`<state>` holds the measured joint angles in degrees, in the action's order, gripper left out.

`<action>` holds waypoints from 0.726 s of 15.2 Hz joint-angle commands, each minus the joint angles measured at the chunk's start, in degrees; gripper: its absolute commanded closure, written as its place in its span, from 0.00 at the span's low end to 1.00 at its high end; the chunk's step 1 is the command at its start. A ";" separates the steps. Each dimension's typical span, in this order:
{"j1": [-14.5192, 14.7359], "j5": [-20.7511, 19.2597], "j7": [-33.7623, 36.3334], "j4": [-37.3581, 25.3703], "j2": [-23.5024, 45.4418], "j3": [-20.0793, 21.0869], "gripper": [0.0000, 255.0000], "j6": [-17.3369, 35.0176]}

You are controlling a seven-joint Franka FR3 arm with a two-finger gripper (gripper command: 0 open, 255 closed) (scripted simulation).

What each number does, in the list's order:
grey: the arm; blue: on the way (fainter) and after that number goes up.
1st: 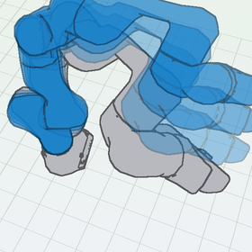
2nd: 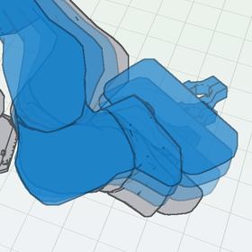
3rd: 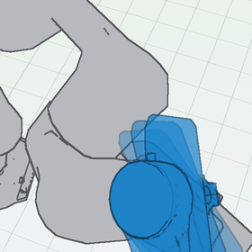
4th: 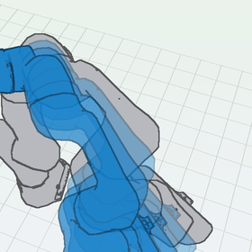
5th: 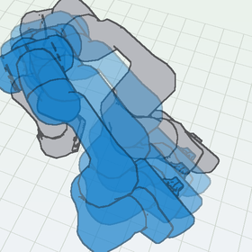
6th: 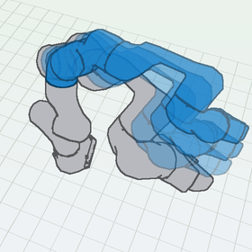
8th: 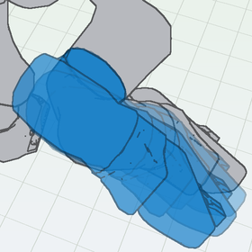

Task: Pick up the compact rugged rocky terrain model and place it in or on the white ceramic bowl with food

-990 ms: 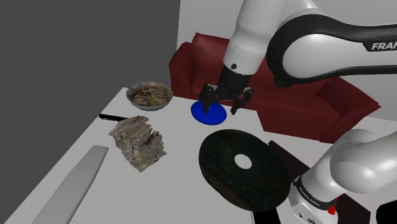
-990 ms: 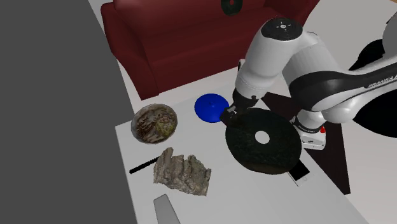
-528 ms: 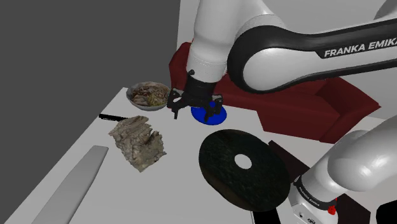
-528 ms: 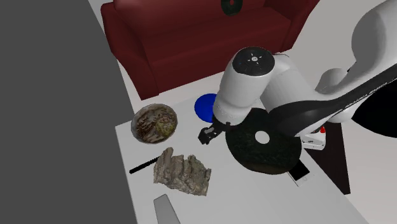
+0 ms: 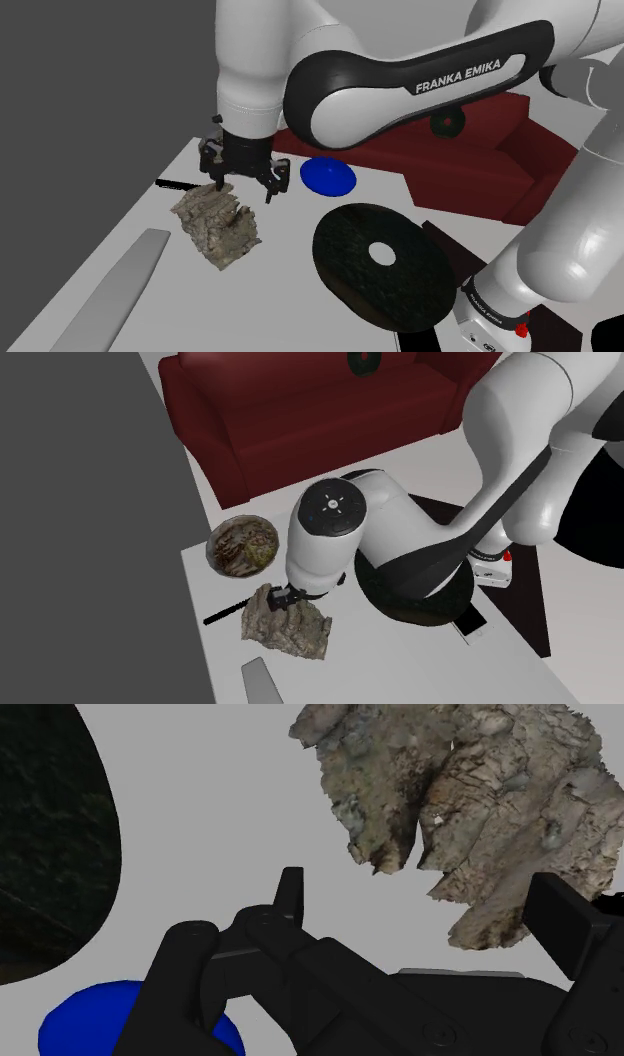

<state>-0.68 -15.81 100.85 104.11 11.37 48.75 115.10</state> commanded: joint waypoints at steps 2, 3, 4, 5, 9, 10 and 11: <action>3.84 -4.99 5.68 -6.22 6.23 -1.37 0.00 -2.10; 3.93 -5.26 5.85 -5.79 6.51 -1.56 0.00 -1.48; 3.99 -5.55 6.04 -5.37 6.81 -1.71 0.00 -0.86; 4.05 -5.86 6.23 -4.96 7.12 -1.86 0.00 -0.25; 4.41 -7.39 7.19 -3.30 8.68 -2.63 0.00 2.45; 4.41 -7.39 7.19 -3.30 8.68 -2.63 0.00 2.45; 4.41 -7.39 7.18 -3.30 8.68 -2.63 0.00 2.46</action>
<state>3.70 -23.08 107.94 100.65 19.96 46.17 117.31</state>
